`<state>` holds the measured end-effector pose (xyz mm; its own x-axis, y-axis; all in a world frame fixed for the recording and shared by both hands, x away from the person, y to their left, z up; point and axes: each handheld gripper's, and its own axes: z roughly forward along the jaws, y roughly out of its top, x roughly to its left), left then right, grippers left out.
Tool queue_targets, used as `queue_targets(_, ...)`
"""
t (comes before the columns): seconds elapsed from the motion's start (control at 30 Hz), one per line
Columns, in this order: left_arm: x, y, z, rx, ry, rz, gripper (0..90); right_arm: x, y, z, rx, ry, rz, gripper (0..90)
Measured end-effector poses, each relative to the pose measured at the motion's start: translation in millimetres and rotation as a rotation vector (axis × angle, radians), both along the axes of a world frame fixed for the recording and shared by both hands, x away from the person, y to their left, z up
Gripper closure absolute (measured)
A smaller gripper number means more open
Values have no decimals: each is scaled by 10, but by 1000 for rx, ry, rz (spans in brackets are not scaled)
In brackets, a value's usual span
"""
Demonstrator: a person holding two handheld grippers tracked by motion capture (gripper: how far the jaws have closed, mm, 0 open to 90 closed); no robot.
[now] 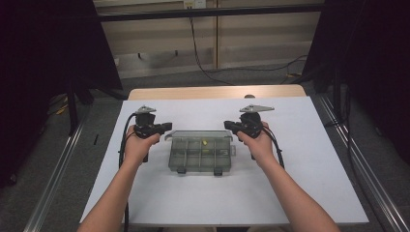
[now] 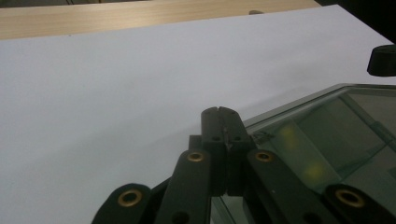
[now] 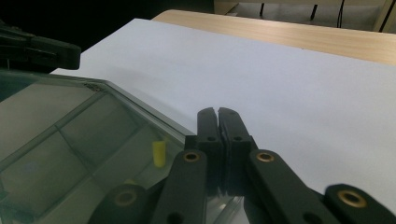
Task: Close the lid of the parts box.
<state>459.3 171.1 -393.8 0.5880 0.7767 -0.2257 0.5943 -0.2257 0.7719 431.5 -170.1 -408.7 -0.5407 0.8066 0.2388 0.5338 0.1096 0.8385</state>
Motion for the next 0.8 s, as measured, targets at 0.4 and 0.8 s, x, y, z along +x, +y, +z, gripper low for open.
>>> queue_targets(0.4, -25, 29, 6, -4, 1, -10, 900, -55, -30, 18, -18, -6, 23, 900)
queue_targets(0.8, -121, 12, 32, -32, -4, -36, 900, -169, -31, -24, -25, -10, 66, 900)
